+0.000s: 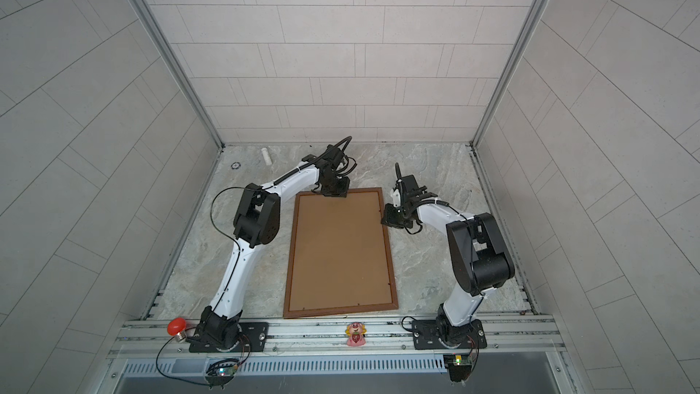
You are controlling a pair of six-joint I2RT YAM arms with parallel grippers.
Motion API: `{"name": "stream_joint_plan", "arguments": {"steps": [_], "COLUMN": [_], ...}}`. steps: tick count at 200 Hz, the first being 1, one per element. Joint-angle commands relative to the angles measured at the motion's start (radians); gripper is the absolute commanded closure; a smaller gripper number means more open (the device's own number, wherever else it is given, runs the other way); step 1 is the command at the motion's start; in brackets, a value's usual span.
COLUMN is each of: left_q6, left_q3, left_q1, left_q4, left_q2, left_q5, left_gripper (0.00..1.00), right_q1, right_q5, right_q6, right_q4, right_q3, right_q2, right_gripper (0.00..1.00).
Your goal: Put the photo into the frame
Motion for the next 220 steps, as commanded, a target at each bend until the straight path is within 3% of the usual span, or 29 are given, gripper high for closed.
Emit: {"name": "stream_joint_plan", "arguments": {"steps": [1,40,82,128,171,220], "left_q6": [0.004,-0.034,-0.036,-0.050,-0.113,-0.110], "left_q3": [-0.021,-0.131,-0.354,-0.622,-0.817,-0.857], "left_q1": [0.012,0.057,0.087,0.129,0.130,0.131], "left_q4": [-0.151,-0.103,-0.093,-0.054,0.053,0.076], "left_q2": [0.030,-0.175,-0.364,-0.557,-0.664,-0.664], "left_q5": [0.025,0.055,0.060,0.123,0.169,0.197], "left_gripper": [1.00,1.00,1.00,1.00,1.00,1.00], "right_q1": [-0.004,0.034,0.109,0.168,0.189,0.195], "right_q5": [0.006,0.017,0.033,0.064,0.109,0.154], "right_q6": [-0.010,-0.013,0.005,0.007,-0.041,-0.060], "right_q4": [-0.016,-0.048,-0.064,-0.103,-0.219,-0.307], "right_q3": [0.022,0.146,0.396,0.642,0.850,0.990], "right_q2": [-0.013,-0.003,0.157,0.375,0.540,0.633], "right_gripper": [0.83,0.81,0.81,1.00,1.00,1.00]}}
